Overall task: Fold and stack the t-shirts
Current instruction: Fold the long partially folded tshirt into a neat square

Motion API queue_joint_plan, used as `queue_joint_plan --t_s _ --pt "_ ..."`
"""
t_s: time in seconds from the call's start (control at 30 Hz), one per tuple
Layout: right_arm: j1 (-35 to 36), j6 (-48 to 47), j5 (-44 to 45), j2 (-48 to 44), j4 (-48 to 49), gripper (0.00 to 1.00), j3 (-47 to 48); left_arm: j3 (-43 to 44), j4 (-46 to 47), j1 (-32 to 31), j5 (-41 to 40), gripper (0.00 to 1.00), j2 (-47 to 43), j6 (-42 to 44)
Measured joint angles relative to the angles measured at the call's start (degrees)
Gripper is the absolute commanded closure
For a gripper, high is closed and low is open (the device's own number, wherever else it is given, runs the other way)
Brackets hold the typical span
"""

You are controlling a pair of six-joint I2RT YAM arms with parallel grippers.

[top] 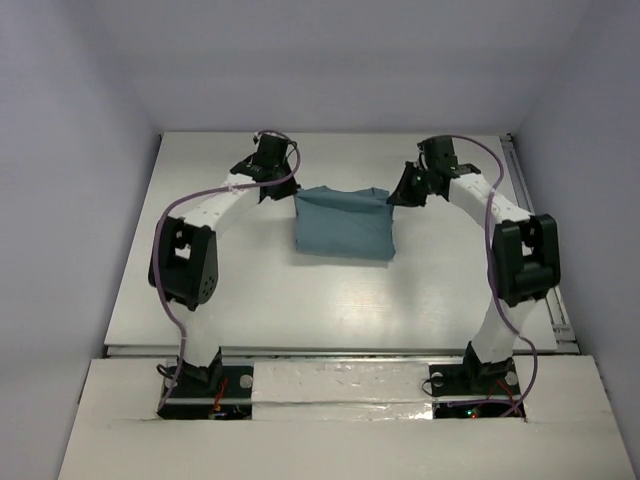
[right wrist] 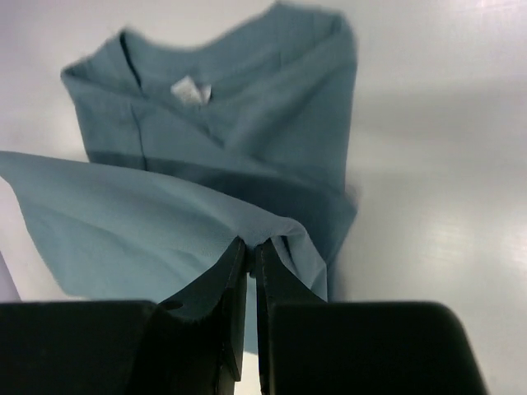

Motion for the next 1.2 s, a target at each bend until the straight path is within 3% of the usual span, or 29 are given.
queue_joint_plan --t_s 0.23,0.27,0.3,0.37,0.4,0.43,0.47,0.5,0.57,0.63,0.67,0.7,0.73,0.77,0.8,0.83,1.0,1.2 --pt "-1.4 -0.9 -0.9 15.3 0.9 1.00 15.3 12.4 1.3 2.5 -0.1 0.99 13.5 1.8" --pt "-1.6 -0.9 -0.8 17.2 0.7 1.00 17.3 14.3 1.4 2.7 -0.1 0.92 15.5 2.1" --pt "-1.8 -0.8 -0.7 18.7 0.5 1.00 18.9 16.2 1.1 2.9 -0.1 0.76 17.5 2.3" --pt "-2.1 -0.8 0.2 21.2 0.0 0.96 21.3 19.1 0.8 3.2 -0.4 0.64 20.5 3.2" --pt "-2.3 -0.8 0.5 22.0 -0.4 0.85 22.0 19.8 0.6 3.4 -0.6 0.48 21.2 3.4" --pt "-2.5 -0.8 0.9 22.7 -0.9 0.69 22.6 20.0 0.4 3.6 -0.8 0.41 21.6 3.7" --pt "-2.8 -0.6 1.2 23.2 -1.4 0.43 23.1 20.0 0.0 3.9 -0.9 0.38 21.6 4.0" --pt "-3.0 -0.6 1.4 23.5 -1.9 0.33 23.5 20.0 -0.3 4.2 -1.0 0.35 21.4 4.0" --pt "-3.3 -1.1 1.9 23.8 -3.3 0.24 24.9 20.0 -0.7 4.7 -1.2 0.36 20.5 4.0" --pt "-3.6 -1.5 1.8 23.4 -3.5 0.24 25.3 19.2 -0.5 5.0 -1.3 0.49 18.1 3.7" --pt "-3.7 -1.5 1.8 22.9 -3.5 0.24 25.3 17.9 -0.2 5.0 -0.7 0.58 16.0 3.3" --pt "-3.7 -1.7 1.8 22.2 -3.6 0.26 25.2 16.2 0.6 5.0 0.2 0.78 13.6 2.7" --pt "-3.7 -1.7 1.7 21.3 -3.5 0.32 24.8 14.1 1.7 4.5 1.3 0.85 10.6 1.8" --pt "-3.7 -1.7 1.6 19.7 -2.7 0.68 23.4 12.4 2.4 3.5 2.1 0.91 7.6 1.3" --pt "-3.5 -1.9 1.5 17.4 -2.1 0.87 21.1 10.8 3.8 2.1 2.9 0.99 5.2 1.0" --pt "-3.4 -1.2 1.2 14.7 -1.2 1.00 18.4 8.9 5.9 0.1 4.1 1.00 2.8 0.3" --pt "-2.0 2.2 -3.5 2.6 5.2 1.00 2.6 1.5 15.8 -9.3 11.6 1.00 1.0 -2.0" --pt "2.7 4.5 -10.1 2.8 11.3 1.00 -8.4 -9.2 17.7 -6.5 11.7 1.00 8.3 -2.3"
